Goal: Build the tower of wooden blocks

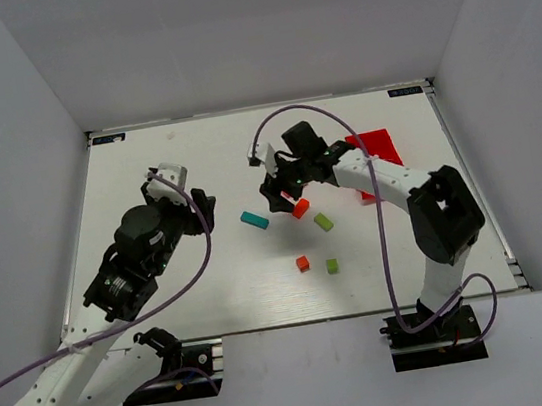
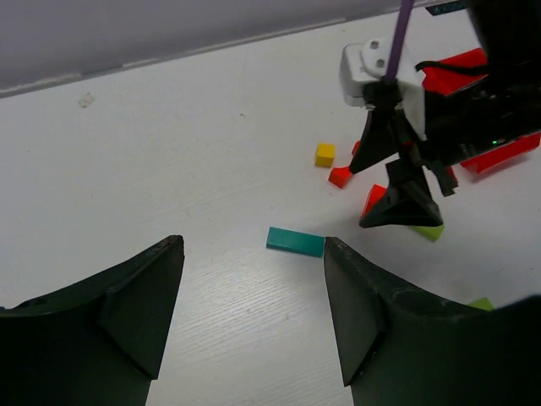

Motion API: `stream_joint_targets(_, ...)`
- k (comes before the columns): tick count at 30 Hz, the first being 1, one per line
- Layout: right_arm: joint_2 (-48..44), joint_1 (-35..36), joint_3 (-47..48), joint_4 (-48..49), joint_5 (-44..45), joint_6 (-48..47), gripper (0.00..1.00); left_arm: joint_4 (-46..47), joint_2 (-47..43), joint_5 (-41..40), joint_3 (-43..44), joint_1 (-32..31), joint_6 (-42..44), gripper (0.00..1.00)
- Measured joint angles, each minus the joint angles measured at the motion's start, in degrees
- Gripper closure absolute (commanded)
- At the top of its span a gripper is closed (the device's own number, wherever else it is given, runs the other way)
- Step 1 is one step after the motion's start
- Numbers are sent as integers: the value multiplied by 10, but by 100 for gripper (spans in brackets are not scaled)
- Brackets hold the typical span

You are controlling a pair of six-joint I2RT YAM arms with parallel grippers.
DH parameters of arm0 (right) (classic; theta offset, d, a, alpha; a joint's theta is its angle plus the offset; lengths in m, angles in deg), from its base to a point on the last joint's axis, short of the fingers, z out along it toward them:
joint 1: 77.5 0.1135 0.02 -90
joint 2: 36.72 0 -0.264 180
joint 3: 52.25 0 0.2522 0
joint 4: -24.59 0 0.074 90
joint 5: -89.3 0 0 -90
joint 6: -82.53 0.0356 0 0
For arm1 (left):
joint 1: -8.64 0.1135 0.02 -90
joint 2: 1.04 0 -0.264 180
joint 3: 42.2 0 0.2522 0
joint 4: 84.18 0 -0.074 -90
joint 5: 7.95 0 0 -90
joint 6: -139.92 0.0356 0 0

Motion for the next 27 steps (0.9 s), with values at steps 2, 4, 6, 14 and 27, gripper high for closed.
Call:
stream_joint_targets(2,29,16,29,2,20,28,24,7,-24,-4,-12,2,0,23)
stream_joint_targets(4,56,31,61,-2,47,57,24,12,-33,-5,-22,3,0,23)
stream_joint_targets(6,84,46,97,-4,71,81,23,12,-30,-4,-26,3,0,23)
stream_joint_targets(14,165,90,143,-10,142,139,23,9,-42,7,-33,3,0,23)
stream_joint_targets(27,234,109,178,-32,178,148,38,12,-59,29,-46,3,0,23)
